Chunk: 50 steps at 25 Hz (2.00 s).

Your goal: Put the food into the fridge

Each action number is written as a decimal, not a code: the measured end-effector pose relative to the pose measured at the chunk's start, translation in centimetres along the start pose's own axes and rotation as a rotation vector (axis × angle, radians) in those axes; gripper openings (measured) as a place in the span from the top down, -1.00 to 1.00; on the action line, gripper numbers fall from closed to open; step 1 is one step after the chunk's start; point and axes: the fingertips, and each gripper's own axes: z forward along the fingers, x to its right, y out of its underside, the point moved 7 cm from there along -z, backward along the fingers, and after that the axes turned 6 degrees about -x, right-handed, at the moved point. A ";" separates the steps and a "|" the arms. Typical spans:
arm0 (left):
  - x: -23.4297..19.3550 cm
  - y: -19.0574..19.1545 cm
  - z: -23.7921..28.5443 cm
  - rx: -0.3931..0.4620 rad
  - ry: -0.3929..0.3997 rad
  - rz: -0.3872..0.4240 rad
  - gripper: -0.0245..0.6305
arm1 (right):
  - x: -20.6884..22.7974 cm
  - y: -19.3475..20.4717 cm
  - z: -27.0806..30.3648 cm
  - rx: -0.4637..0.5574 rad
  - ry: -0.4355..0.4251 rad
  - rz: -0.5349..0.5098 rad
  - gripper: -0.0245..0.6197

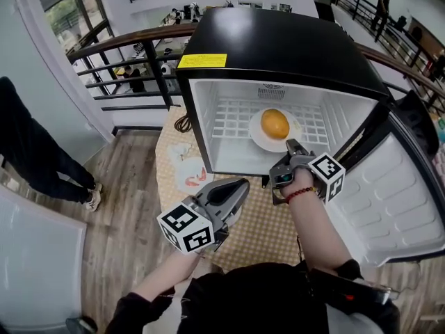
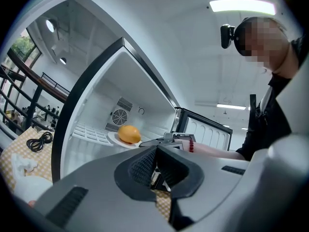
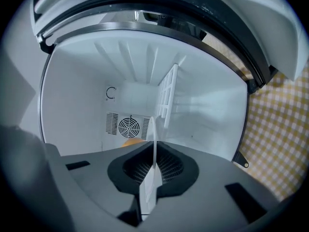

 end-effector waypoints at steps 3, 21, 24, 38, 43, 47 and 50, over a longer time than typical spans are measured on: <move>-0.1 -0.6 0.3 0.015 0.011 0.000 0.88 | -0.3 0.0 0.4 0.012 0.024 -0.015 0.85; -1.8 -4.1 1.2 0.036 0.156 0.052 0.88 | -2.4 -1.3 1.5 0.185 0.203 -0.216 0.85; -2.9 -4.5 0.7 0.012 0.209 0.058 0.88 | -2.8 -0.9 2.1 0.217 0.234 -0.269 0.84; -6.2 -6.1 -0.4 -0.017 0.372 0.072 0.88 | -3.7 1.1 2.8 0.324 0.433 -0.398 0.75; -7.3 -6.4 -0.6 -0.016 0.414 0.064 0.88 | -3.9 1.9 3.1 0.348 0.506 -0.429 0.72; -8.2 -6.5 -0.7 -0.007 0.433 0.059 0.88 | -4.0 2.1 3.2 0.365 0.555 -0.470 0.69; -8.4 -7.0 -1.2 0.007 0.439 0.054 0.88 | -4.2 2.3 3.1 0.380 0.586 -0.496 0.67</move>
